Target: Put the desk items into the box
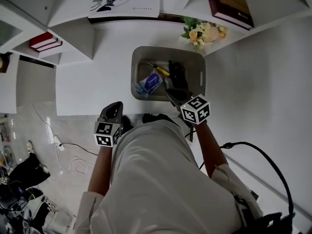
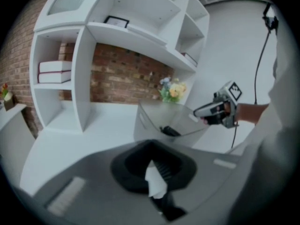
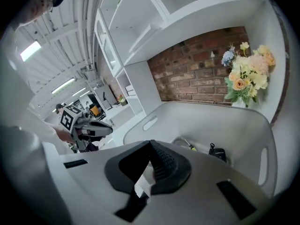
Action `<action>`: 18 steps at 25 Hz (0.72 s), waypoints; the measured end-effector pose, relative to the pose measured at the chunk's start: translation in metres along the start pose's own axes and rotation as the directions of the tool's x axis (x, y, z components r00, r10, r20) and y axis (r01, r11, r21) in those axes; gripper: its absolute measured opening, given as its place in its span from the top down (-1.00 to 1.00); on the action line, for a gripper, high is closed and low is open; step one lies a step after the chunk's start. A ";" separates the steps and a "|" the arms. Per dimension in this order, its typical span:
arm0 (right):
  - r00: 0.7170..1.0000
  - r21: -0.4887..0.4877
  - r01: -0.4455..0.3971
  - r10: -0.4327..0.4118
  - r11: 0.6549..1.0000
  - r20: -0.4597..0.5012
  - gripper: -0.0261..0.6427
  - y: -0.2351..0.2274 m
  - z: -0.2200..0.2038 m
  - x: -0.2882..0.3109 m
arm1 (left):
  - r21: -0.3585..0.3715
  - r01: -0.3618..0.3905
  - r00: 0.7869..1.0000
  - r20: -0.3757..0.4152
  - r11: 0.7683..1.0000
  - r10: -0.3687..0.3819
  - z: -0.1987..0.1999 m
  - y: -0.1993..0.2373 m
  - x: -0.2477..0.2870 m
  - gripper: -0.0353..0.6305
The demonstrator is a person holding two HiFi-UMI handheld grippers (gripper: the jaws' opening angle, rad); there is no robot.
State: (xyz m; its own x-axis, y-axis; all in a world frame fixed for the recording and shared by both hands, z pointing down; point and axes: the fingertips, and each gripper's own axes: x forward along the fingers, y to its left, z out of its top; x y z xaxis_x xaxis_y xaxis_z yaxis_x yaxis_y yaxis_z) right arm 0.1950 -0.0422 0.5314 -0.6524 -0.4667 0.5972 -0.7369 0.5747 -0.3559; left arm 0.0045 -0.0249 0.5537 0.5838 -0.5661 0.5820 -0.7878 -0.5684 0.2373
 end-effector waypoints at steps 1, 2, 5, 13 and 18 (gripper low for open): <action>1.000 0.023 0.011 -0.012 1.000 0.020 0.92 0.006 -0.001 -0.001 | 0.011 0.017 1.000 -0.001 1.000 -0.017 0.001 -0.001 -0.004 0.88; 0.999 0.047 0.025 -0.027 0.999 0.038 0.92 0.011 -0.002 -0.003 | 0.021 0.035 0.999 -0.001 0.999 -0.035 0.001 -0.001 -0.008 0.88; 0.994 0.108 0.079 -0.087 0.991 0.068 0.92 0.023 -0.010 -0.004 | 0.054 0.085 0.996 -0.002 0.995 -0.085 0.001 -0.003 -0.020 0.88; 0.967 0.215 0.191 -0.221 0.958 0.124 0.92 0.071 -0.037 -0.010 | 0.115 0.184 0.983 -0.031 0.976 -0.182 -0.011 0.000 -0.053 0.88; 0.948 0.234 0.239 -0.278 0.943 0.153 0.92 0.105 -0.057 -0.015 | 0.144 0.264 0.964 -0.020 0.954 -0.264 -0.019 -0.010 -0.072 0.88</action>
State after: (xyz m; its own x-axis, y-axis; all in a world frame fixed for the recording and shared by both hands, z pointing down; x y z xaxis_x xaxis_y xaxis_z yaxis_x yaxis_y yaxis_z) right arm 0.1375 0.0634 0.5257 -0.4408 -0.7051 0.5554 -0.8917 0.2731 -0.3610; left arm -0.0335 0.0331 0.5239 0.7667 -0.3839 0.5145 -0.5691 -0.7775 0.2678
